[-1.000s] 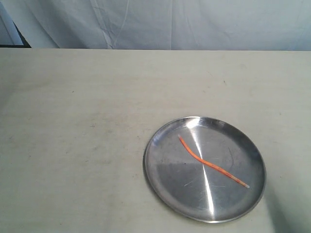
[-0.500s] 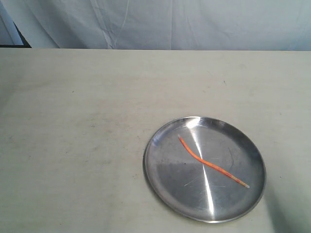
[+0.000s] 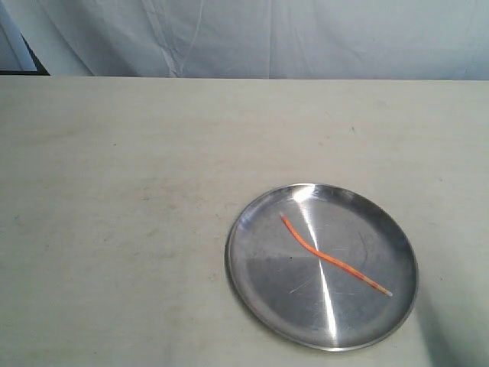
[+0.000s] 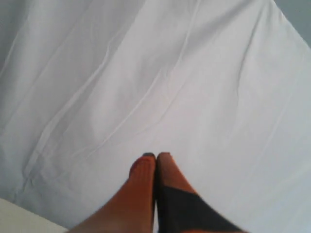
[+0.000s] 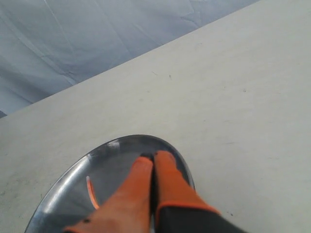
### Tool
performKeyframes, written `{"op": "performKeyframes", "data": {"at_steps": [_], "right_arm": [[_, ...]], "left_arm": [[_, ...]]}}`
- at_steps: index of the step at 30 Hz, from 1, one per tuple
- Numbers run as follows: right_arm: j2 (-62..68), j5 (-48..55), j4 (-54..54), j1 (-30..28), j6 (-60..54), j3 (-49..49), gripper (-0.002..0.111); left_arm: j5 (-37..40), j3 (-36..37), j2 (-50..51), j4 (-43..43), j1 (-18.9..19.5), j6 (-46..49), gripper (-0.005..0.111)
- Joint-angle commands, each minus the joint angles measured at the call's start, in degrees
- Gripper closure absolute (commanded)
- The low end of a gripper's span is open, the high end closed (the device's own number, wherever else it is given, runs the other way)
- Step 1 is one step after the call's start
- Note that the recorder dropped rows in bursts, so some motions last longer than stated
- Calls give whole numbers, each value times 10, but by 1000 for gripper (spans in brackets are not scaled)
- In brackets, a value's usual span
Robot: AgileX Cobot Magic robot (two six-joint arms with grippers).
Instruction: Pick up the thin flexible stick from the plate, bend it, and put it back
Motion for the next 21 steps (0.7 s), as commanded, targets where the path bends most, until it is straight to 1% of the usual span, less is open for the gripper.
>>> {"op": "performKeyframes", "data": {"at_steps": [1, 3, 5, 7, 11, 14, 16, 17, 18, 20, 21], "right_arm": [[-2, -1, 0, -2, -3, 1, 109], [-2, -1, 0, -2, -3, 1, 109], [-2, -1, 0, -2, -2, 1, 109], [-2, -1, 0, -2, -2, 1, 109], [-2, -1, 0, -2, -2, 1, 109], [-2, -1, 0, -2, -2, 1, 109], [-2, -1, 0, -2, -2, 1, 109], [-2, -1, 0, -2, -2, 1, 109], [-2, -1, 0, -2, -2, 1, 109], [-2, -1, 0, -2, -2, 1, 109], [-2, -1, 0, -2, -2, 1, 109]], "left_arm": [[38, 119, -68, -205, 42, -13, 107], [36, 177, -96, -293, 55, -13, 107], [30, 220, -117, -356, 57, -13, 107], [28, 248, -124, -389, 57, -13, 107], [23, 263, -124, -388, 57, -9, 107], [2, 264, -124, -344, 55, -9, 107], [-10, 265, -124, -317, 54, 7, 107], [-11, 266, -127, -321, 54, 47, 107], [-11, 267, -131, -338, 54, 109, 107], [-28, 270, -141, -424, 54, 276, 107], [-40, 274, -148, -488, 54, 388, 107]]}}
